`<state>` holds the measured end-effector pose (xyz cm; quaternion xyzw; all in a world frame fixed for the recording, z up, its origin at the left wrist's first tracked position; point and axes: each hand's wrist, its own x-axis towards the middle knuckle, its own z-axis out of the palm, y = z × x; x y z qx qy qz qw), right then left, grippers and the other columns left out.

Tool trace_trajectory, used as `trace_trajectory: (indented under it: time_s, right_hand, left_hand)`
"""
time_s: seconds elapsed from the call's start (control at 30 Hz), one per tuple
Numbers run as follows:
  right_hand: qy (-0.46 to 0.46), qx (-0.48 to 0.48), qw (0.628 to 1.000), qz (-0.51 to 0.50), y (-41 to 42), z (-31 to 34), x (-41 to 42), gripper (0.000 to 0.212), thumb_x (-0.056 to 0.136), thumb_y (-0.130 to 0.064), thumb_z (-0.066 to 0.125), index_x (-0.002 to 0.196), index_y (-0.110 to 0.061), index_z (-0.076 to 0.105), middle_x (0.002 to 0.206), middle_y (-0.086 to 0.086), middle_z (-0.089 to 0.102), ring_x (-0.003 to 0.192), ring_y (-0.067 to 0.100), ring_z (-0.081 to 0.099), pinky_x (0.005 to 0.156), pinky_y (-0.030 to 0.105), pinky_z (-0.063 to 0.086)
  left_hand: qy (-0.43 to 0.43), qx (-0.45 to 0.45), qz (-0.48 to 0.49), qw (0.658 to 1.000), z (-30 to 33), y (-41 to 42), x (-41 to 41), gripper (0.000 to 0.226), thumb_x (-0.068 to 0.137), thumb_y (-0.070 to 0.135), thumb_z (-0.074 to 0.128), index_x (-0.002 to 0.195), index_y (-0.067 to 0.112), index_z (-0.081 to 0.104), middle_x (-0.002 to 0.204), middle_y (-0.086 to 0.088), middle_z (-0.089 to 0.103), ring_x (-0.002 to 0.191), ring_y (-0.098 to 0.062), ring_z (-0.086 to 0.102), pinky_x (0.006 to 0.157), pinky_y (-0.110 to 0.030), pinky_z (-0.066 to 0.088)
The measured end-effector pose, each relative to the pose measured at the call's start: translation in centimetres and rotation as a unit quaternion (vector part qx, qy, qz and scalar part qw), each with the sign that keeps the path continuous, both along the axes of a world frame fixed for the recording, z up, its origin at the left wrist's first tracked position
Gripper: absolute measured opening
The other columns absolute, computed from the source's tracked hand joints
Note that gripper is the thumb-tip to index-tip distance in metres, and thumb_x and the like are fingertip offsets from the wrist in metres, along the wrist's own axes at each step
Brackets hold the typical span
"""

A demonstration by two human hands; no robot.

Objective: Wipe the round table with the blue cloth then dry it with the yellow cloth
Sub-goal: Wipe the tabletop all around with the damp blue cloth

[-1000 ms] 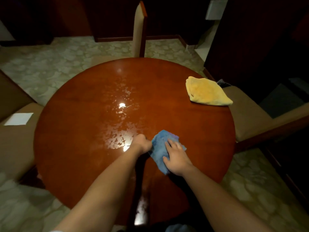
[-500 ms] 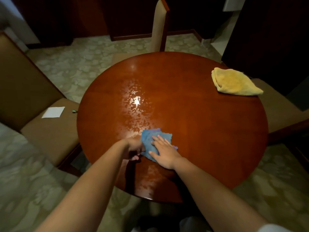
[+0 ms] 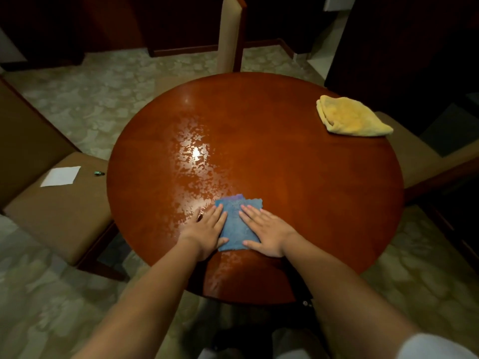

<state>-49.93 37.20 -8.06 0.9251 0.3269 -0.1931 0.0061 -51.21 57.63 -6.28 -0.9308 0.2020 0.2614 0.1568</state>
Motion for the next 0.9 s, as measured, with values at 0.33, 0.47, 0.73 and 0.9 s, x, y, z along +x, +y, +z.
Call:
trace_trajectory:
  time_s: [0.33,0.47,0.73,0.9]
  right_hand:
    - [0.005,-0.005,1.0,0.015,-4.7,-0.3,-2.2,0.1,0.072,-0.076,-0.009,0.15,-0.015,-0.014,0.146,-0.003,-0.031,0.142,0.012,-0.021,0.115,0.03,-0.012]
    - [0.006,0.003,1.0,0.013,-7.8,0.0,-2.0,0.101,0.068,-0.073,-0.012,0.15,-0.015,-0.014,0.146,-0.002,-0.031,0.137,0.009,-0.025,0.112,0.028,-0.014]
    - [0.0,-0.007,1.0,-0.003,-15.8,-0.3,0.9,0.1,0.07,-0.074,-0.01,0.15,-0.015,-0.013,0.145,-0.001,-0.032,0.136,0.01,-0.026,0.113,0.027,-0.013]
    - [-0.006,0.012,1.0,-0.004,-20.2,-0.9,3.7,0.103,0.07,-0.078,-0.011,0.151,-0.015,-0.007,0.148,-0.001,-0.027,0.139,0.013,-0.021,0.114,0.028,-0.01]
  left_hand:
    - [0.004,0.079,-0.088,0.993,0.9,-5.1,-0.7,0.074,0.099,0.055,0.01,0.149,0.008,-0.016,0.156,-0.011,-0.02,0.145,-0.026,-0.016,0.115,-0.052,-0.01]
    - [0.004,0.065,-0.09,0.994,0.9,-8.0,-0.5,0.074,0.1,0.055,0.013,0.15,0.006,-0.014,0.156,-0.013,-0.02,0.145,-0.026,-0.015,0.116,-0.047,-0.009]
    - [0.002,0.054,-0.096,0.994,1.1,-16.4,2.7,0.073,0.101,0.052,0.014,0.15,0.005,-0.013,0.157,-0.014,-0.018,0.146,-0.027,-0.013,0.118,-0.042,-0.007]
    - [0.004,0.057,-0.088,0.994,1.2,-20.8,5.1,0.073,0.101,0.052,0.015,0.15,0.006,-0.013,0.157,-0.013,-0.018,0.146,-0.026,-0.013,0.118,-0.043,-0.006]
